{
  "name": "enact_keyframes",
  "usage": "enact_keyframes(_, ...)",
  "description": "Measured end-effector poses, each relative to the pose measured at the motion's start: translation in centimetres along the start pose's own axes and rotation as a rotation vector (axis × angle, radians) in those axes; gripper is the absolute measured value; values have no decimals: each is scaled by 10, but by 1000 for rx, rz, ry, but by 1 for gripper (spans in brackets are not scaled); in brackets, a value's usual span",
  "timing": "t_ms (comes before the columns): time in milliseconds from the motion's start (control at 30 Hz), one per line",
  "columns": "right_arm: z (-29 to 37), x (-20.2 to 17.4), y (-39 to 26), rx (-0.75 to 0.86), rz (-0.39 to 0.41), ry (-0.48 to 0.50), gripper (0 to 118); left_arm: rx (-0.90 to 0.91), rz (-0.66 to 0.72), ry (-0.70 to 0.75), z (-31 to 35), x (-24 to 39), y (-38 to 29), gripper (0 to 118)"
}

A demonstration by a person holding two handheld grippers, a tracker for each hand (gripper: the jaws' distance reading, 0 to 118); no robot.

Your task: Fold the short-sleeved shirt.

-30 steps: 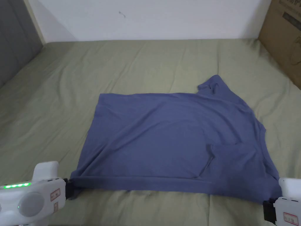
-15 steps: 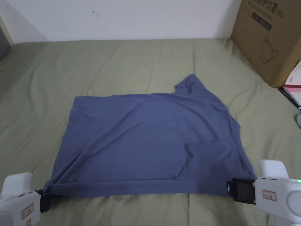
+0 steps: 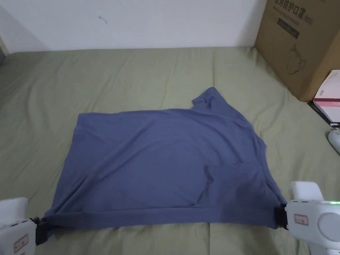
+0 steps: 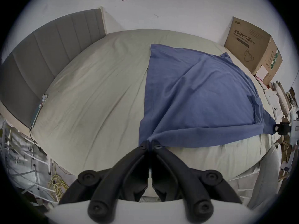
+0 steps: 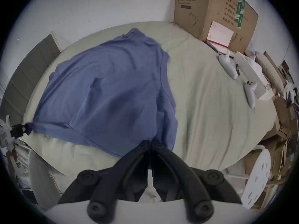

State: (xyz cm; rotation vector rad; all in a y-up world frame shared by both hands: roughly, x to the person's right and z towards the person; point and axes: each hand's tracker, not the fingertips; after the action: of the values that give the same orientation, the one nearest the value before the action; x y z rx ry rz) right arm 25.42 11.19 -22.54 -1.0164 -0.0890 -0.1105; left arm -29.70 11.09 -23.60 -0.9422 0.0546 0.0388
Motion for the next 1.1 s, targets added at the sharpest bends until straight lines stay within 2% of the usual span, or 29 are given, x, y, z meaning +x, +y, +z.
enact_keyframes(100,7,7,21,34,-58,43,3,18,1,0,7,4,15,1)
enact_keyframes(300,1,13,78,77,-69,43,3,63,20,57,-10,-2,72,1)
enact_keyframes(467,-43,12,129,32,-89,22,3,50,-20,70,-45,11,124,1)
enact_keyframes(567,-76,6,139,-22,-79,0,3,0,-107,96,-77,24,134,2)
enact_keyframes(600,-82,4,137,-42,-79,-11,3,-3,-125,97,-84,27,134,8)
enact_keyframes(633,-88,3,137,-49,-80,-14,3,-17,-128,96,-88,29,135,24)
enact_keyframes(667,-90,1,136,-55,-76,-15,10,-33,-126,92,-90,28,135,48)
enact_keyframes(700,-89,0,134,-55,-79,-19,37,-55,-100,77,-89,28,134,80)
enact_keyframes(733,-86,2,132,-52,-88,-13,65,-50,-82,72,-84,25,132,94)
enact_keyframes(767,-80,3,129,-44,-109,6,83,-22,-66,44,-76,22,129,96)
enact_keyframes(833,-62,3,126,18,-124,41,84,3,-47,46,-59,18,124,96)
enact_keyframes(900,-39,1,122,53,-85,18,83,23,-24,27,-40,8,116,92)
enact_keyframes(933,-28,-2,118,78,-62,16,75,29,3,6,-29,5,110,78)
enact_keyframes(967,-16,-6,111,108,-50,5,60,43,34,-17,-19,2,101,51)
enact_keyframes(1000,-8,-9,104,132,-42,11,28,49,56,-39,-15,-3,94,6)
enact_keyframes(1033,-3,-11,97,125,-39,16,8,36,68,-45,-12,-4,82,1)
enact_keyframes(1100,-3,-13,82,97,-55,64,2,19,84,-46,-9,-3,63,1)
